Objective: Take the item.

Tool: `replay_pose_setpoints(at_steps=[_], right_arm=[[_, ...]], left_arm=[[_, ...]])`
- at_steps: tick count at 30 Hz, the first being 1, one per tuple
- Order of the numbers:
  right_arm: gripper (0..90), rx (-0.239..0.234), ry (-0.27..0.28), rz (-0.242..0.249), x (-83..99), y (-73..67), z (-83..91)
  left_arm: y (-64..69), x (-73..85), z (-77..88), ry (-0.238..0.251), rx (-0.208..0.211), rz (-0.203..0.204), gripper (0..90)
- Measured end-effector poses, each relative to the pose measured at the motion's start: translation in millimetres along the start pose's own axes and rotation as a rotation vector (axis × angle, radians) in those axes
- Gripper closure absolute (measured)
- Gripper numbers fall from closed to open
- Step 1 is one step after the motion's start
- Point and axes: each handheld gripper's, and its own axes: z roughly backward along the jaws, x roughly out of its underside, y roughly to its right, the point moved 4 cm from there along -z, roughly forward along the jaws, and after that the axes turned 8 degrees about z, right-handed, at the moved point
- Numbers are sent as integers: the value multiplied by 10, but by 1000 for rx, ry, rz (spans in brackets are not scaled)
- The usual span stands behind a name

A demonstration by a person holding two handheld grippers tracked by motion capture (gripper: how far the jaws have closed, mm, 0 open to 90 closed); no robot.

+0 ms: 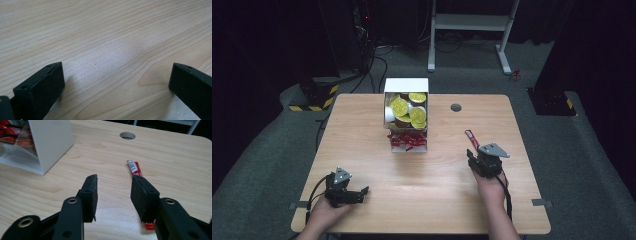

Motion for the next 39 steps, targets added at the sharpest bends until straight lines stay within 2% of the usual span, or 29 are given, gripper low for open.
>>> replay_pose_setpoints(at_steps=[2,3,5,9,16,19,22,25,29,30,33,37,39], right_arm=[[546,-7,9,0,6,-47,27],[536,-24,32,6,11,-88,59],[528,-30,35,5,13,-105,72],[422,-79,29,-5,34,-217,123],[298,-148,17,-27,104,-432,187],[277,-127,-19,-18,156,-547,169],[262,-155,-35,-6,239,-676,151],[223,-173,-93,10,341,-801,92],[191,-207,-193,71,499,-987,-25],[173,-207,-198,96,494,-1006,-42],[162,-220,-205,116,472,-1060,-68],[131,-185,-218,85,456,-1124,-85],[130,-178,-218,86,456,-1139,-79]], left_arm=[[0,0,0,1,0,1,5],[0,0,0,0,0,0,4],[0,0,0,0,0,0,4],[1,0,-1,2,-1,1,4],[0,0,0,1,-1,0,4],[0,0,0,0,-1,0,4],[0,0,0,0,0,0,4],[-1,0,0,1,-1,-1,5],[-2,2,2,-2,-1,-4,4],[0,0,0,0,0,0,4],[1,1,-1,2,-1,0,5],[1,1,-1,2,-1,0,4],[1,1,-1,2,-1,1,5]])
